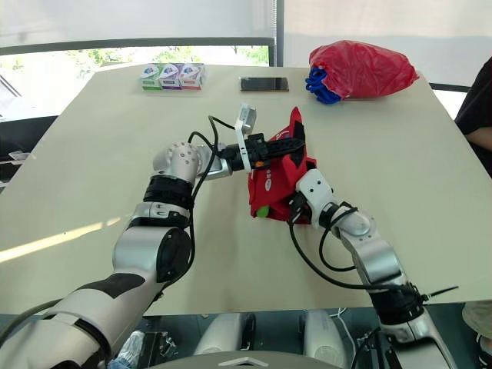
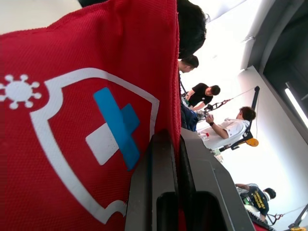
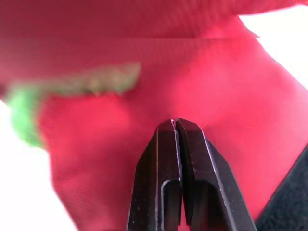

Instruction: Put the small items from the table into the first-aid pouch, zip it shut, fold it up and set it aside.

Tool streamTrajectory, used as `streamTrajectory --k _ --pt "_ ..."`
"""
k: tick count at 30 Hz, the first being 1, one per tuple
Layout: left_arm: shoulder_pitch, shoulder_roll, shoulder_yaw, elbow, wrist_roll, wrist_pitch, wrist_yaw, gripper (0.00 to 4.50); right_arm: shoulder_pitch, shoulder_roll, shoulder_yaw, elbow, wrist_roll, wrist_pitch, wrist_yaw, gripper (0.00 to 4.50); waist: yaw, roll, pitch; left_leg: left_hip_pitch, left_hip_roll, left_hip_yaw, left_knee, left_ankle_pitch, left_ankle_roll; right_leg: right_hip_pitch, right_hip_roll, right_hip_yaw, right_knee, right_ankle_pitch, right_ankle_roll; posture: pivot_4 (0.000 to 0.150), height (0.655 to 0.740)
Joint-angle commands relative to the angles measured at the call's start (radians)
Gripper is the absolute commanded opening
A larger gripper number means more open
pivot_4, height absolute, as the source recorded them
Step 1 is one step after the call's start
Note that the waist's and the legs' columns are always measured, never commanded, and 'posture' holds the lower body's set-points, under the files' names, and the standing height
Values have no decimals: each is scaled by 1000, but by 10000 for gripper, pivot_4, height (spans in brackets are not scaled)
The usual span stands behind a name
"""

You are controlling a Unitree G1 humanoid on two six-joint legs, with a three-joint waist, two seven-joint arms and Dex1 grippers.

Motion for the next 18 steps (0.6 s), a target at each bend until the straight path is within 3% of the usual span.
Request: streamTrajectory --k 1,5,11,13,14,18 --pt "-22 -27 -4 24 15 -33 -4 0 114 9 -126 -199 120 -28 1 939 7 0 0 0 0 -1 0 0 0 0 0 -1 0 0 0 1500 7400" --pt "-23 -49 -36 44 48 -55 -18 0 290 -67 -240 -335 184 -36 50 939 10 0 0 -1 -1 -1 0 0 0 1 0 -1 -1 0 0 1500 7400" --pt "-3 -76 -127 111 154 -149 -66 0 465 -199 -559 -445 368 -17 119 939 11 1 0 1 -2 0 0 0 1 2 0 -1 -1 0 0 1500 7400" --pt "-1 -82 -145 143 183 -181 -82 0 492 -234 -636 -434 393 -27 139 11739 11 1 0 1 -2 0 0 -3 4 2 0 -1 -1 0 0 1500 7400" --pt "-2 -87 -157 158 198 -195 -91 0 516 -255 -676 -416 406 -33 167 12585 11 1 0 1 -2 0 0 -3 5 2 0 -1 -1 0 0 1500 7400" --pt "-9 -104 -182 204 243 -235 -110 0 555 -297 -737 -361 437 -60 233 33070 23 2 -1 1 -2 0 0 -3 5 3 0 -1 -2 0 0 1500 7400"
